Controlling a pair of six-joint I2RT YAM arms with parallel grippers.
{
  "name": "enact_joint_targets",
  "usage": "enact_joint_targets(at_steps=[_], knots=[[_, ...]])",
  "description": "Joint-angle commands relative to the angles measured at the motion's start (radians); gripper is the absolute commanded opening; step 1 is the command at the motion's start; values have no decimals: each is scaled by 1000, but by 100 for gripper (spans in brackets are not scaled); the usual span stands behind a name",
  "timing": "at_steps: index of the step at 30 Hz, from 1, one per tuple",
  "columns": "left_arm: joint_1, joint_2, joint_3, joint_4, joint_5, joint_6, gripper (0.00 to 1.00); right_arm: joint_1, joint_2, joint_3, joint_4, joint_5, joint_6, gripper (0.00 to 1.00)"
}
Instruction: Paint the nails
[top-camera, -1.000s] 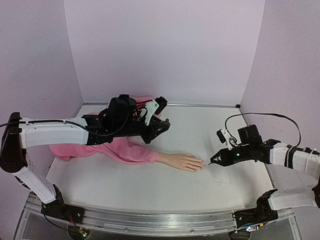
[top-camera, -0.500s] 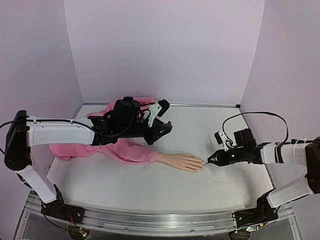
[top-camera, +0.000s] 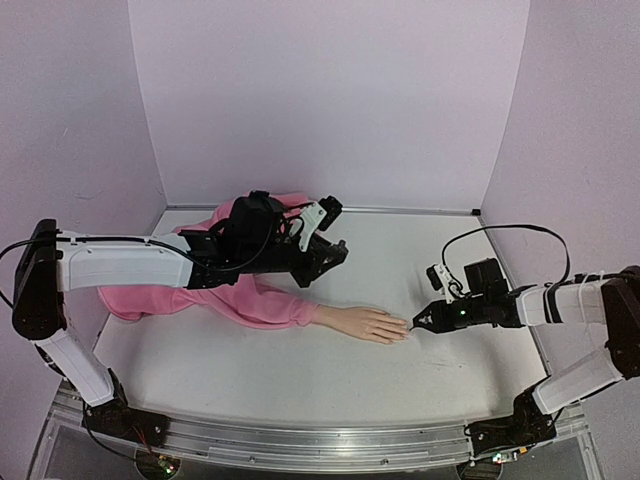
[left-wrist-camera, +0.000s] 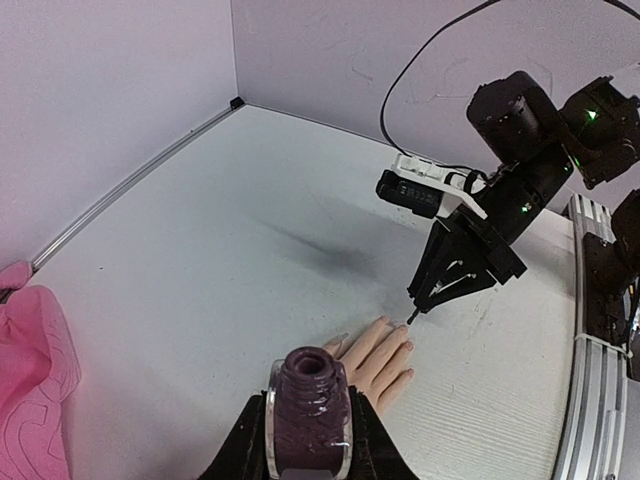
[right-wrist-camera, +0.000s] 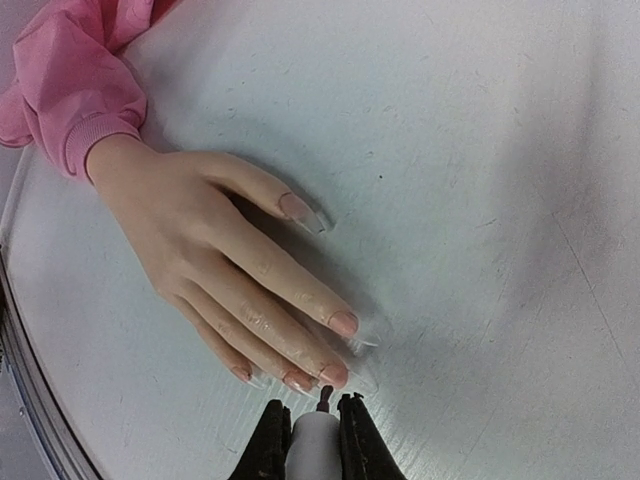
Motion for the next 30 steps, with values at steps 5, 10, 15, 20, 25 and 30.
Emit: enact_joint_targets(at_steps=[5, 10, 15, 20, 25, 30], knots=[[4, 2, 47, 71, 20, -8, 0, -3, 7, 24, 29, -34, 3, 0], [4, 3, 47, 71, 20, -8, 0, -2, 25, 28, 35, -47, 4, 0], [4, 4, 47, 70, 23, -8, 0, -2, 28, 29, 36, -41, 6, 0], [4, 4, 47, 71, 24, -8, 0, -2, 29, 29, 38, -37, 5, 0], [3, 2, 46, 72, 24, -7, 0, -2, 38, 33, 37, -34, 6, 0], [5, 2, 44, 71, 24, -7, 0, -2, 42, 33, 38, -29, 6, 0]])
